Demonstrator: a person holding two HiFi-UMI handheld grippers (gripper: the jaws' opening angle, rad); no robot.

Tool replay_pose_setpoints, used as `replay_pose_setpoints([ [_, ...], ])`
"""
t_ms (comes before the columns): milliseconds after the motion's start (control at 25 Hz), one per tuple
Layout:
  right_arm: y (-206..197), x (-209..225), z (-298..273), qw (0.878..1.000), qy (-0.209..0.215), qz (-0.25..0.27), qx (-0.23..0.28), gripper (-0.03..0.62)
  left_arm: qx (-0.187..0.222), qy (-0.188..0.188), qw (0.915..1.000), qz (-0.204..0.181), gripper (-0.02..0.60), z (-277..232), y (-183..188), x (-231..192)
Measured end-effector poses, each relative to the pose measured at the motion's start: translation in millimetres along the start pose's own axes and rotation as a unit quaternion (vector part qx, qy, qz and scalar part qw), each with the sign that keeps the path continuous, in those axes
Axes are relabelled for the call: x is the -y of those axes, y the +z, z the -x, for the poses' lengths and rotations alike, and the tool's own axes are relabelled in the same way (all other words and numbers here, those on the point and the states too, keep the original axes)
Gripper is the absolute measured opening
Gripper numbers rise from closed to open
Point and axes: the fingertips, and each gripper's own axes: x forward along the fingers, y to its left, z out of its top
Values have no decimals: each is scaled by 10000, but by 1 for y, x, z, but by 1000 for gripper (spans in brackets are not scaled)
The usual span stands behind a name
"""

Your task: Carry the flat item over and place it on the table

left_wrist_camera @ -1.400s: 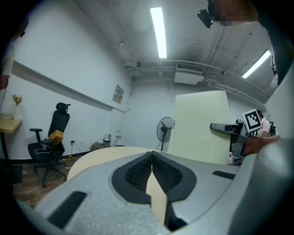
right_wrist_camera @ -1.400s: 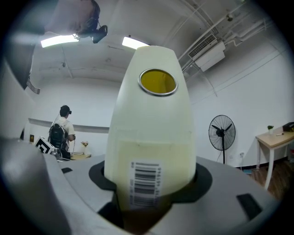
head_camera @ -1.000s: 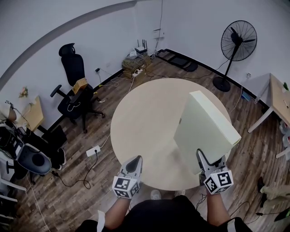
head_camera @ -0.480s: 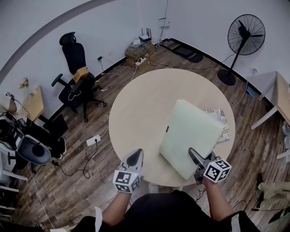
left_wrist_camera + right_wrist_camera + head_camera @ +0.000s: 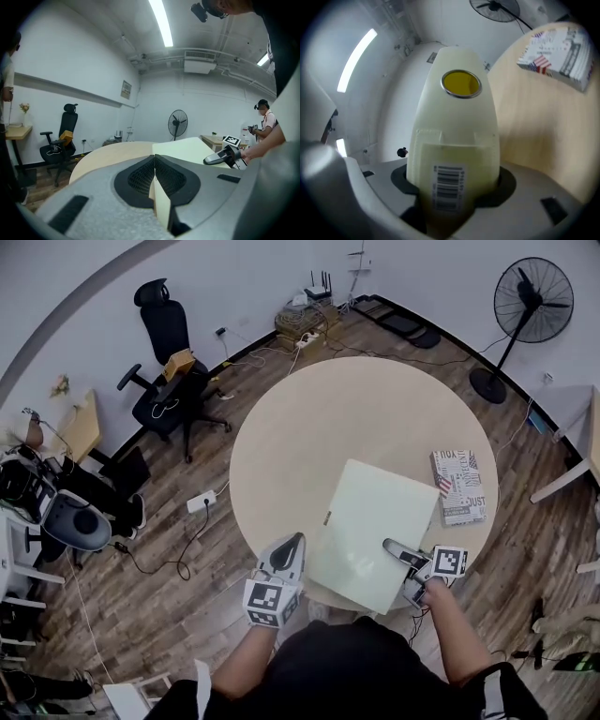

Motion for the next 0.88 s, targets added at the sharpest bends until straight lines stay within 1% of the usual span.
replay_pose_setpoints([
  [40,-2,7,-2,9998,129,-103,-144,282,1,54,10000,9,6,0,-1,1],
  [80,-6,18,-2,9991,149,-267,-281,282,8,114,9999,23,7,0,-1,2],
  [160,-14,44,0,9964,3,-698,-488,284,34,224,9997,26,7,0,0,3],
  [240,-17,64,-2,9930,-156,-1001,-605,284,44,319,9995,7,6,1,1,0],
  [320,-17,75,-6,9897,-190,-1242,-684,284,28,398,9992,-11,6,2,0,-5],
  [480,-16,86,-19,9879,-132,-1219,-949,287,-67,503,9987,33,6,6,-7,-12],
  [640,-20,98,-21,9847,-405,-1161,-1232,290,-123,574,9982,115,6,5,-16,-11],
  [800,-25,96,-35,9805,-423,-1396,-1318,291,-199,532,9983,148,7,1,-23,-11],
  [880,-25,94,-42,9793,-370,-1472,-1343,302,-219,494,9984,156,6,-2,-24,-10],
])
